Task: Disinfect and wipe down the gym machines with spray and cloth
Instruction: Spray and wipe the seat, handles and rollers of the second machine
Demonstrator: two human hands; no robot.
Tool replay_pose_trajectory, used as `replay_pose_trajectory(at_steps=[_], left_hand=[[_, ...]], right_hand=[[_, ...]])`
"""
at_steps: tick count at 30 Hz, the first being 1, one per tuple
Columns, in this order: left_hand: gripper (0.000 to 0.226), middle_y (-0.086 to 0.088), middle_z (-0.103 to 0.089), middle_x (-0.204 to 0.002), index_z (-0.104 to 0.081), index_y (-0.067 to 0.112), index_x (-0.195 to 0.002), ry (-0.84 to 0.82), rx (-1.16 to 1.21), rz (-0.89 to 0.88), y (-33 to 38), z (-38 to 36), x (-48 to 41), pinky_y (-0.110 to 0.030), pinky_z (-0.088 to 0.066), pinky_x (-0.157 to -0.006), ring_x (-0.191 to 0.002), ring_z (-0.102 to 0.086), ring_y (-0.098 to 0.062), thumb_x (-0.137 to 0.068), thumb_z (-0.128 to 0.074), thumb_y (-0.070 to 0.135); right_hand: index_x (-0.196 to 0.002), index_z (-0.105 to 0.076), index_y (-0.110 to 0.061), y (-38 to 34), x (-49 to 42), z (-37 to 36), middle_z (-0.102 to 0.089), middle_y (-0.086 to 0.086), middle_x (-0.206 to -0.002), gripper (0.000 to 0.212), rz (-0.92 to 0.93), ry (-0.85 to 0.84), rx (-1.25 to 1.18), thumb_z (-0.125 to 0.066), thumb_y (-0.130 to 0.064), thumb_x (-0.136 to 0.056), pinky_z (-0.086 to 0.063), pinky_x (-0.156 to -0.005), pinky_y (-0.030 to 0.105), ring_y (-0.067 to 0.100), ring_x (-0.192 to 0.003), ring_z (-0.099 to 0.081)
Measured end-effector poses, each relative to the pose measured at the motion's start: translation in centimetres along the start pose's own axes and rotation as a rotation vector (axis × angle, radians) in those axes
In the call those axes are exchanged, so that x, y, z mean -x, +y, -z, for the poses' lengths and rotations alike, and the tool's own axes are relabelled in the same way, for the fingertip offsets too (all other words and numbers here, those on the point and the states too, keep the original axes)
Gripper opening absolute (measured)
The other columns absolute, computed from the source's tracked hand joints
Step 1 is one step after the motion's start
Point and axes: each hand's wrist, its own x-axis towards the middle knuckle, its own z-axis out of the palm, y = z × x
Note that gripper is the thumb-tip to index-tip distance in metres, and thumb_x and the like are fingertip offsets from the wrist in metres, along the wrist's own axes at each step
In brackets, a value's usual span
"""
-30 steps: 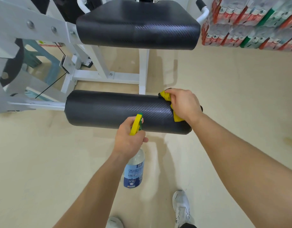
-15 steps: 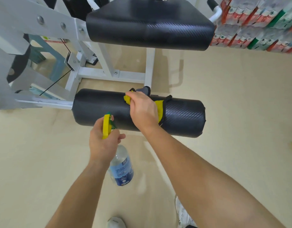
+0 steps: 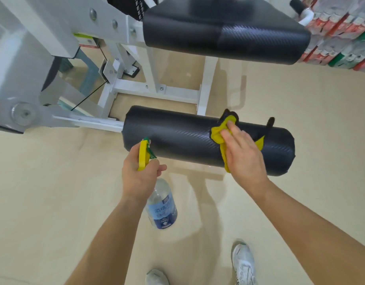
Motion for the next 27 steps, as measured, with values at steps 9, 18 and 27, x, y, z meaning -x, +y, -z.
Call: replay_pose_trajectory(at_steps=[9, 18, 27], left_hand=[[0.047, -0.001, -0.06, -0.09, -0.062, 0.028, -0.122, -0.011, -0.041, -0.049, 0.2, 8.3, -2.2, -0.026, -0.054, -0.07, -0.071, -0.077, -0.014, -0.092, -0.051, -0.007], [0.05, -0.001, -0.059, -0.093, -0.064, 0.024, -0.128, 0.045, -0.064, -0.047, -0.8, 10.8, -3.0, -0.028, -0.055, -0.071, -0.071, -0.077, -0.016, -0.091, -0.051, -0.007], [0.042, -0.011, -0.066, -0.098, -0.062, 0.028, -0.119, -0.033, -0.054, -0.047, 0.5, 5.6, -0.5, -0.029, -0.057, -0.076, -0.073, -0.077, -0.012, -0.093, -0.053, -0.004]], right_hand=[[-0.125, -0.066, -0.01, -17.5, -11.0, -7.8, -0.062, 0.009, -0.136, 0.042, 0.154, -0.078, -0.116, -0.045, -0.007, -0.089, -0.052, -0.099, 0.04, 0.031, -0.135, -0.05], [-0.104, -0.063, -0.01, -19.9, -11.1, -9.2, -0.059, 0.012, -0.104, 0.021, 0.505, -0.069, 0.13, -0.045, -0.008, -0.094, -0.04, -0.076, 0.04, 0.032, -0.092, -0.052], [-0.091, -0.058, -0.019, -3.6, 0.1, -2.5, -0.062, 0.012, -0.099, 0.018, 0.407, 0.04, 0.344, -0.049, -0.004, -0.088, -0.038, -0.066, 0.041, 0.03, -0.076, -0.049]])
